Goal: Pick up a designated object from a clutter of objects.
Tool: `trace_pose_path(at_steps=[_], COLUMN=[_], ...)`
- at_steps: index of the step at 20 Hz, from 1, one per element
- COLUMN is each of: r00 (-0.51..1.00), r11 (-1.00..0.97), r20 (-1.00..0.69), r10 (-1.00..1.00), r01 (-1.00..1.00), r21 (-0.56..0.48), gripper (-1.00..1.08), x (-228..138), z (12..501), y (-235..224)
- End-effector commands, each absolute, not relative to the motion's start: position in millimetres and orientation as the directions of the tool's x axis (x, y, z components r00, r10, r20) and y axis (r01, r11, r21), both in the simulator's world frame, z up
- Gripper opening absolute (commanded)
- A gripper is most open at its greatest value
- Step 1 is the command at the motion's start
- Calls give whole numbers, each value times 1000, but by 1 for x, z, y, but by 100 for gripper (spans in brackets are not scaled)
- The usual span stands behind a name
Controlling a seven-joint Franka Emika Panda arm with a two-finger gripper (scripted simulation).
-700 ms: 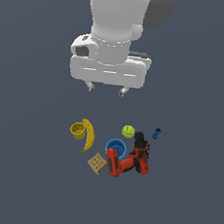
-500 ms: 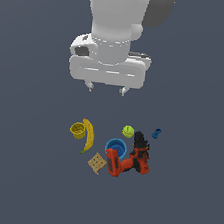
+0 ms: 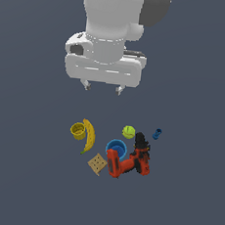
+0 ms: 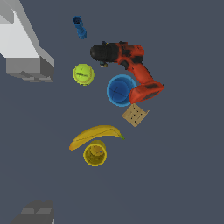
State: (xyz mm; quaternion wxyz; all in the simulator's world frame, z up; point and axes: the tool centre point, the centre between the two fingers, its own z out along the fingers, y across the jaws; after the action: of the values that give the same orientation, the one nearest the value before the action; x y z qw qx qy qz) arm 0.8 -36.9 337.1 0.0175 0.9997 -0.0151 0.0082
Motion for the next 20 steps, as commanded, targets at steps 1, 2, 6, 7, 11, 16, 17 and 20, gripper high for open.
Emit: trace_pose_path(at_steps=[1,2,6,7,11,16,17,20], r00=[999,999,1000,1000,1000,1000,1000,999], r11=[-999,-999,-999,-999,-1000,-1000,-1000,-999], r20=[17,17,16,16,14,11,10,9], r10=[-30,-30,-26,-23,-9,20,26,49], r01=[-30,-30,-26,-24,-9,19,26,49], r21=[35,35,33,32,26,16,13,7], gripper=[100,100,100,100,100,100,100,100], x=[1,0,2,3,7,13,15,17], z=[338,338,333,331,314,280,272,242], y=[-36,-36,-38,-40,-47,-63,-67,-81])
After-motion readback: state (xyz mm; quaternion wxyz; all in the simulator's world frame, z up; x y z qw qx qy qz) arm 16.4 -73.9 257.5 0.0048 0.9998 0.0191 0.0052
